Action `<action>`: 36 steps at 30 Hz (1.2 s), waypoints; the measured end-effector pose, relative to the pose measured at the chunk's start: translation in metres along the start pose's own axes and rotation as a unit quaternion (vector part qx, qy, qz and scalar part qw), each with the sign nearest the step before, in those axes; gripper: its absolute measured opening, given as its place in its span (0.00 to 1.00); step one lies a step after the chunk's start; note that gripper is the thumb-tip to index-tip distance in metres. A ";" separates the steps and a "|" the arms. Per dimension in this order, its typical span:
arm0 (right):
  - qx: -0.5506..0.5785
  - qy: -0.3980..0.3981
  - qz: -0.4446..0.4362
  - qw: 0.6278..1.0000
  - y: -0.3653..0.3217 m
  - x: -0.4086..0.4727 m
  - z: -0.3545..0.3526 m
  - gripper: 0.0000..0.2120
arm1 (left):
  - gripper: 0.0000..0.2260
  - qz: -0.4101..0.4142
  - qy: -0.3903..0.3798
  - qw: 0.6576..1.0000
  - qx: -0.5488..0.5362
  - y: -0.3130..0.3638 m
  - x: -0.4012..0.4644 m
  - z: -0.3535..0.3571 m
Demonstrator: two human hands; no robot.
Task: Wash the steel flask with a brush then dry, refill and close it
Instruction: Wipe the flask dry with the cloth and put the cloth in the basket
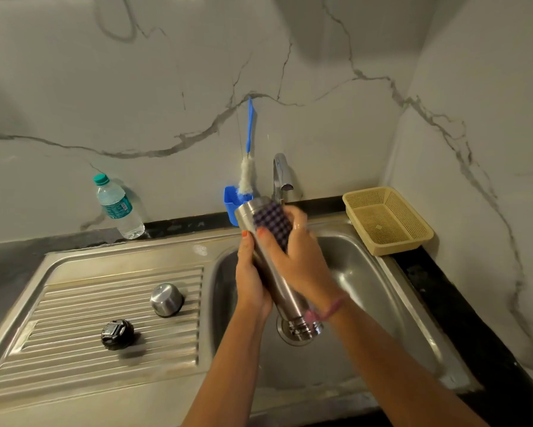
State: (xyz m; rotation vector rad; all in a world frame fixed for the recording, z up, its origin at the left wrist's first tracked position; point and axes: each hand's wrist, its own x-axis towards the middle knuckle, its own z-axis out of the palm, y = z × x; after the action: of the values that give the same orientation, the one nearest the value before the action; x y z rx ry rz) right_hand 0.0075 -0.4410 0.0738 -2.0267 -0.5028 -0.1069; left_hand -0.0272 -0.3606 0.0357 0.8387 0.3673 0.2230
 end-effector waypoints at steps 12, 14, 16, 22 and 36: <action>-0.051 0.005 -0.059 0.997 0.029 -0.034 0.003 0.28 | 0.32 -0.017 0.036 0.999 -0.026 -0.004 0.003 -0.004; -0.025 0.004 -0.039 0.999 0.019 -0.001 0.003 0.29 | 0.29 0.002 0.005 1.000 -0.004 -0.008 0.003 0.001; -0.018 -0.003 -0.030 0.999 0.008 0.023 0.001 0.29 | 0.26 0.000 -0.010 1.000 0.005 -0.011 0.000 0.005; -0.047 -0.073 -0.062 0.994 0.021 -0.004 0.000 0.30 | 0.21 -0.003 0.023 0.999 -0.038 -0.007 0.001 0.003; 0.001 -0.049 -0.065 0.997 0.044 -0.044 0.000 0.29 | 0.32 0.000 0.028 0.998 0.055 -0.004 0.005 -0.003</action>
State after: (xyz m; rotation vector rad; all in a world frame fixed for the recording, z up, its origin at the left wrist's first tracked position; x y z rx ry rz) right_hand -0.0151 -0.4724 0.0249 -2.0039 -0.6971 -0.0874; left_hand -0.0234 -0.3594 0.0301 0.9411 0.4356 0.2281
